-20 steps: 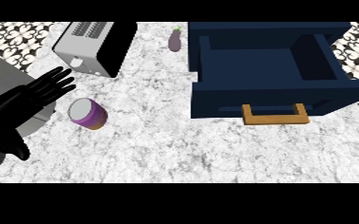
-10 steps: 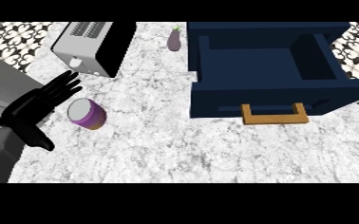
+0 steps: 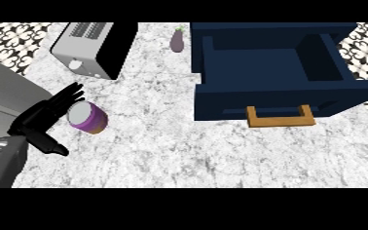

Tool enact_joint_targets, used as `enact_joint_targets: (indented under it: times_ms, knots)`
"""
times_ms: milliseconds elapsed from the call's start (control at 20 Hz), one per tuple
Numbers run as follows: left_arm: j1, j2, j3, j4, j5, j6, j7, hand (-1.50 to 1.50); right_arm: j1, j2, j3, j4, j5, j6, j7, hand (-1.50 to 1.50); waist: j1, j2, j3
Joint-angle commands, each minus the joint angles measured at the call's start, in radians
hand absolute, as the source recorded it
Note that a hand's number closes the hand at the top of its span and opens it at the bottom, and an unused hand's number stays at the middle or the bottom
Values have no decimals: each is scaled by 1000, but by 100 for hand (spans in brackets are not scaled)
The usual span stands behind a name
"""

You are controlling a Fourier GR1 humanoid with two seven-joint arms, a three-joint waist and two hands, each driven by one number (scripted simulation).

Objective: Pick up the can, place it into the drawer and close the drawer

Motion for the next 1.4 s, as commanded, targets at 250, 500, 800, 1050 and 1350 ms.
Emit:
enact_joint_targets:
  times_ms: [250,500,800,1050,1350]
  knots:
    - [-71,1,-10,171,-43,-100,-130,-150,-66,-47,-49,36,-32,-20,39,-150,0,3,-1]
    - [-43,-27,-33,207,-71,-95,-191,-150,-11,-10,-41,23,-20,30,19,-150,-7,5,-1]
    - [-109,-94,-25,244,-61,-57,-148,-150,-24,-10,-40,-70,-65,-27,105,-150,-4,4,-1]
    - [-125,-86,12,267,-20,-103,-145,150,5,-16,-80,-24,-89,27,72,-150,-11,4,-1]
    - [-122,-115,-19,258,-30,-209,-97,150,36,53,-26,-104,-60,34,84,-150,-9,1,-1]
